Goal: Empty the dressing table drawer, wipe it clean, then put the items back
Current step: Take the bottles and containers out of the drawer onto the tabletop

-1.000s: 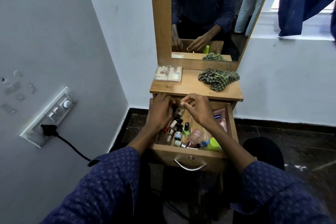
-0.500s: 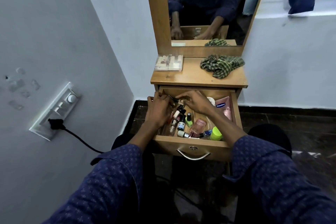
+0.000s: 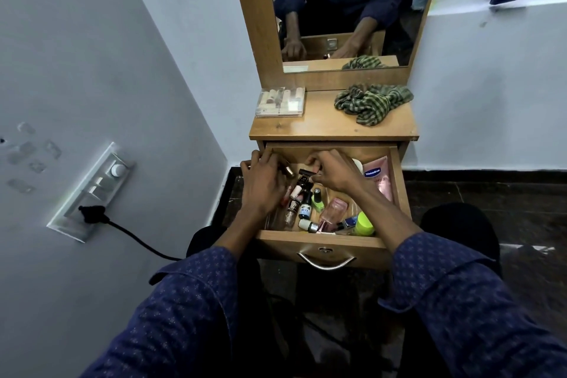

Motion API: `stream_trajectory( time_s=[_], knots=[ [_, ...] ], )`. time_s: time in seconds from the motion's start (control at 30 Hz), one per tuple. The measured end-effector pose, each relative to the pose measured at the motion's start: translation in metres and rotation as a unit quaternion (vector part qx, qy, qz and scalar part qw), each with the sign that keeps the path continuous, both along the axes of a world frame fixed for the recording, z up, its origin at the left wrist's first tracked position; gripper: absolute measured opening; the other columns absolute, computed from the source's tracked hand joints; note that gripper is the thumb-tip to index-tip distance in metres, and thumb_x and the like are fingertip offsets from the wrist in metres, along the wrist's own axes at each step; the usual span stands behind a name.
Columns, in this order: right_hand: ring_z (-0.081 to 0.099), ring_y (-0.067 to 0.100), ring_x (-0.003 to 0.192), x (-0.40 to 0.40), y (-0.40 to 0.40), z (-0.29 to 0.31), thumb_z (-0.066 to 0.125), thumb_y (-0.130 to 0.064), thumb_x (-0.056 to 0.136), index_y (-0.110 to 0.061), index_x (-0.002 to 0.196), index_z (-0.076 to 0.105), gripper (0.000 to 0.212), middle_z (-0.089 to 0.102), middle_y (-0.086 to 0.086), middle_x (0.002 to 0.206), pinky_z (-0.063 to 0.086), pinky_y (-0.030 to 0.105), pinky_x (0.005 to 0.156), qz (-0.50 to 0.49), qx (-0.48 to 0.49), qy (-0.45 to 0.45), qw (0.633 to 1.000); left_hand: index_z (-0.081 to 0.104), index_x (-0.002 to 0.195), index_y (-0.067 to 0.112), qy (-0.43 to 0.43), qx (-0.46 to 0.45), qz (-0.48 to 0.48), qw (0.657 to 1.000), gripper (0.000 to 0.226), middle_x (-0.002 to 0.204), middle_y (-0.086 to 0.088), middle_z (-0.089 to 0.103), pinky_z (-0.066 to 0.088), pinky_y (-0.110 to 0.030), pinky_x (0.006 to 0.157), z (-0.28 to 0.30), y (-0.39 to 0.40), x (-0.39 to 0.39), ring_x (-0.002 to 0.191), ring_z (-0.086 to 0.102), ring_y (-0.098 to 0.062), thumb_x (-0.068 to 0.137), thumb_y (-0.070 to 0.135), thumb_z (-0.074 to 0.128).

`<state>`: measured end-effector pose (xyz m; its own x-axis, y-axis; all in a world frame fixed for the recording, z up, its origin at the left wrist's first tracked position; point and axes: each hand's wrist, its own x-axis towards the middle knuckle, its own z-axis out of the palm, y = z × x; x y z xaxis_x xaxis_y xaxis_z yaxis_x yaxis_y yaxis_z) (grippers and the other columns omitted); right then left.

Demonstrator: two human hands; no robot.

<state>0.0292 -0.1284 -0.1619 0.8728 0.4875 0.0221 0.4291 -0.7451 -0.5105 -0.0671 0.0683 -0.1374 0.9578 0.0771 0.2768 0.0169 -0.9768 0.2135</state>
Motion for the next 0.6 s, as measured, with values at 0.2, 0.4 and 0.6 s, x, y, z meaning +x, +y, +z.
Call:
stream_trajectory(
  time_s=[0.2, 0.4, 0.6],
  knots=[
    [0.066, 0.012, 0.095, 0.001, 0.0, -0.001, 0.087, -0.035, 0.076, -0.028, 0.111, 0.072, 0.039, 0.069, -0.008, 0.104, 0.048, 0.028, 0.079, 0.003, 0.014, -0.009, 1.0, 0.065, 0.12, 0.023, -0.04, -0.083, 0.049, 0.995, 0.035, 0.12, 0.001, 0.067, 0.039, -0.047, 0.094, 0.002, 0.006, -0.001, 0.119, 0.047, -0.024, 0.087, 0.012, 0.062],
    [0.066, 0.003, 0.071, -0.005, 0.002, 0.016, 0.082, -0.025, 0.074, -0.021, 0.09, 0.079, 0.017, 0.072, -0.011, 0.079, 0.054, 0.028, 0.062, 0.015, 0.085, -0.021, 0.996, 0.069, 0.113, 0.027, 0.054, 0.057, 0.003, 0.997, 0.027, 0.135, 0.005, 0.062, 0.033, -0.059, 0.106, -0.007, 0.0, 0.0, 0.139, 0.032, -0.026, 0.093, 0.042, 0.06],
    [0.063, 0.002, 0.072, -0.008, 0.001, 0.019, 0.083, -0.024, 0.074, -0.028, 0.088, 0.069, 0.02, 0.067, -0.012, 0.079, 0.045, 0.019, 0.058, 0.025, 0.109, -0.024, 0.993, 0.07, 0.122, 0.023, 0.128, 0.195, 0.005, 0.972, 0.06, 0.148, 0.002, 0.058, -0.013, -0.084, 0.112, -0.014, -0.005, 0.004, 0.163, -0.006, -0.029, 0.105, 0.061, 0.027]
  ],
)
